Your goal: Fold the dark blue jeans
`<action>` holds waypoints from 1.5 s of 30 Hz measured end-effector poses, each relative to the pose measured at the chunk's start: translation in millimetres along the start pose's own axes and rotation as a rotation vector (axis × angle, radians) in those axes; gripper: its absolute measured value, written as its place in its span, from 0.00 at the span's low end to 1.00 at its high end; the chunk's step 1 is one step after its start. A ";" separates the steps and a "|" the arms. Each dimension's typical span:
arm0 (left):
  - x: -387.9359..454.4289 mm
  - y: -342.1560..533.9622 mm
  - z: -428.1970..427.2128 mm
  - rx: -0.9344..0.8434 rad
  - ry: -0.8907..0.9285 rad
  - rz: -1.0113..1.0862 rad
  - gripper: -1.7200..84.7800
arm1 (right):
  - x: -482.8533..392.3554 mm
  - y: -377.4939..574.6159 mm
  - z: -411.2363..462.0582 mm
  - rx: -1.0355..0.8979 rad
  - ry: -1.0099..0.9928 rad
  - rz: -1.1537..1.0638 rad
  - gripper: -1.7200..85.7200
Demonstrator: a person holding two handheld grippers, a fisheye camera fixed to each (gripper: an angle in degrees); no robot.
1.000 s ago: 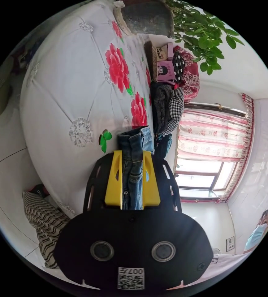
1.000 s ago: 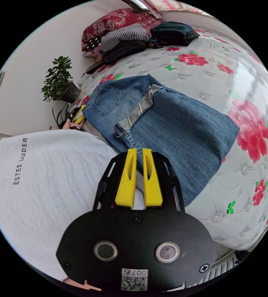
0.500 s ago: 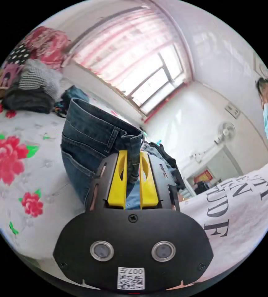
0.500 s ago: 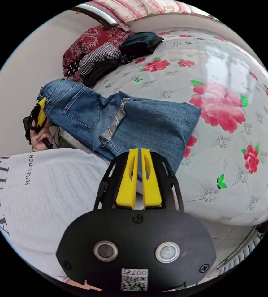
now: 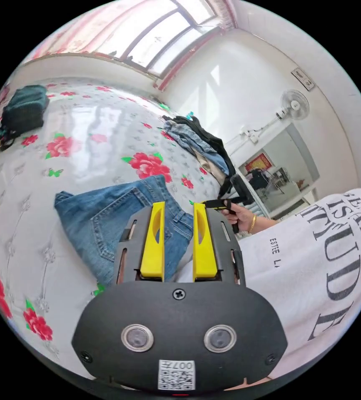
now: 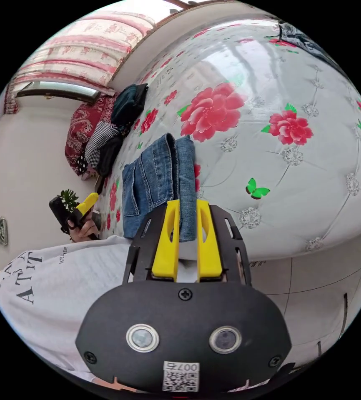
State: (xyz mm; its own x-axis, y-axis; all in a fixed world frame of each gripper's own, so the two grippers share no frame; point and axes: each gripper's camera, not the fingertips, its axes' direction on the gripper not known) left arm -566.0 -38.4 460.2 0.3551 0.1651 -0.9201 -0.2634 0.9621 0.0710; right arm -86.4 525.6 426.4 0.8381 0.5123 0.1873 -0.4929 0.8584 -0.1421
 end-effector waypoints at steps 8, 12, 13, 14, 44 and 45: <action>-78.2 17.2 8.0 -0.174 -0.105 -0.493 0.18 | 100.7 -33.9 68.5 -0.188 -0.208 0.113 0.11; -73.1 -9.2 44.4 -0.253 0.010 -0.474 0.18 | 100.2 -46.0 106.3 -0.281 -0.152 0.065 0.10; -72.4 -17.6 55.9 -0.281 0.019 -0.466 0.17 | 98.5 -49.5 115.1 -0.313 -0.117 0.049 0.09; -71.3 -25.2 62.9 -0.302 0.014 -0.433 0.16 | 97.3 -51.4 119.3 -0.331 -0.097 0.043 0.09; -118.7 -394.6 -6.2 0.367 -0.551 -0.381 0.11 | -566.2 -607.4 414.2 -0.087 0.759 -0.955 0.05; -118.2 -389.8 -0.1 0.337 -0.564 -0.354 0.11 | -544.7 -613.2 431.2 -0.082 0.686 -0.897 0.05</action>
State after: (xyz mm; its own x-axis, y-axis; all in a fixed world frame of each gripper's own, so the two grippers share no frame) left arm -505.4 -432.9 541.3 0.7979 -0.1681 -0.5789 0.2094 0.9778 0.0047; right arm -341.5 -268.3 830.6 0.8449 -0.4322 -0.3150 0.3465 0.8911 -0.2932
